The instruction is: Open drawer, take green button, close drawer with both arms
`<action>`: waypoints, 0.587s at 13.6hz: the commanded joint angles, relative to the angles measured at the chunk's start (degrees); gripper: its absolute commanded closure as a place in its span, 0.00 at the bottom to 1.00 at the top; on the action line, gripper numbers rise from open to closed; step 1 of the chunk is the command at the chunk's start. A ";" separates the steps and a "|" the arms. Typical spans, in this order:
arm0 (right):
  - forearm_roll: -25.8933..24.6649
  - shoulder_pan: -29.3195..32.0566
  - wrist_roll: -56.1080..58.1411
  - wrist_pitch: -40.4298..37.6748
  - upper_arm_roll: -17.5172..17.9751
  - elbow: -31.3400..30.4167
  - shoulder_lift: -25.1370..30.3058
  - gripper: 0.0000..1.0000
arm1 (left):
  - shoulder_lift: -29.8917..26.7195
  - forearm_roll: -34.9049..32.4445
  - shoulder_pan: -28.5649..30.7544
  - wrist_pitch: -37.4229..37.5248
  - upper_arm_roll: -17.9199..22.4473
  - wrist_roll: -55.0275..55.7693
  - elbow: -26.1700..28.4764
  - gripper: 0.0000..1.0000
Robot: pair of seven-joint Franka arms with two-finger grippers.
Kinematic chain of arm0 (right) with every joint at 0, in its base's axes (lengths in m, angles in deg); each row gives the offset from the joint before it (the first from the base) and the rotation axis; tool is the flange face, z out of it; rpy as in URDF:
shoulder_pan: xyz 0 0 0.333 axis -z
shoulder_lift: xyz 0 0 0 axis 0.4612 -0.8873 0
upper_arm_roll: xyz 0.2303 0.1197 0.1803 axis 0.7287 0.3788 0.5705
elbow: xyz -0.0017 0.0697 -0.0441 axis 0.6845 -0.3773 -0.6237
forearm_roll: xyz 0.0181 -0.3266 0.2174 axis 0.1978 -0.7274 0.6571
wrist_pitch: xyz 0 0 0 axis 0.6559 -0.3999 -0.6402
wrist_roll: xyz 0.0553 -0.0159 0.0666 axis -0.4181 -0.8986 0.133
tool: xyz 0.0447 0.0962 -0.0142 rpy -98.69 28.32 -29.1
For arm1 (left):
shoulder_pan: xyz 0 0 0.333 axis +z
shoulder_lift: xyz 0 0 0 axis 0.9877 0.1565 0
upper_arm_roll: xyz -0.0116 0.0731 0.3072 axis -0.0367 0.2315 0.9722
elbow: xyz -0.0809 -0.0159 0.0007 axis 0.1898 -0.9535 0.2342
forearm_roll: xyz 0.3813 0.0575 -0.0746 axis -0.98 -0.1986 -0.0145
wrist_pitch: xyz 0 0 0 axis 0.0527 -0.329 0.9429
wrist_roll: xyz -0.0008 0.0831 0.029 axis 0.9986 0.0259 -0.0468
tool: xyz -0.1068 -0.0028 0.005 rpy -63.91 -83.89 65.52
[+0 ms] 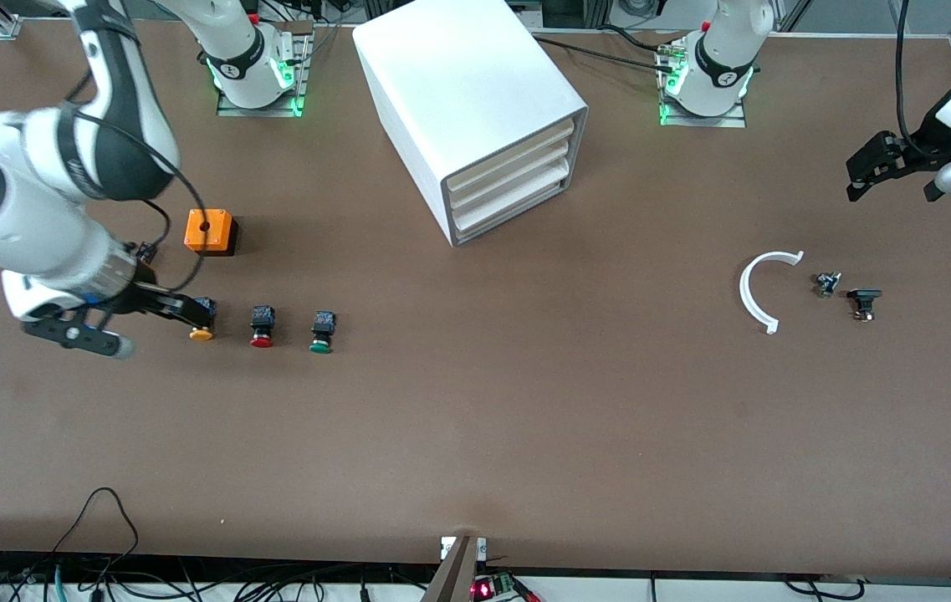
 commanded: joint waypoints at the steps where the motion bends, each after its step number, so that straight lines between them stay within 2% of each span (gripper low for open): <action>1: -2.16 1.36 3.89 -7.57 -0.08 4.33 2.73 0.00 | 0.33 1.38 -0.02 2.12 -0.12 0.68 -1.73 0.00; 4: -2.78 4.18 15.01 -12.23 -0.79 4.60 6.86 0.00 | 0.33 1.46 -0.11 2.12 -0.21 1.48 -1.82 0.00; 5: -2.87 4.80 18.63 -15.99 -1.75 4.60 8.09 0.00 | 0.24 1.46 -0.11 2.73 -0.30 1.65 -1.74 0.00; 8: -3.57 4.98 20.25 -19.62 -2.37 4.16 10.12 0.00 | 0.24 1.46 -0.20 3.53 -0.30 2.97 -2.26 0.00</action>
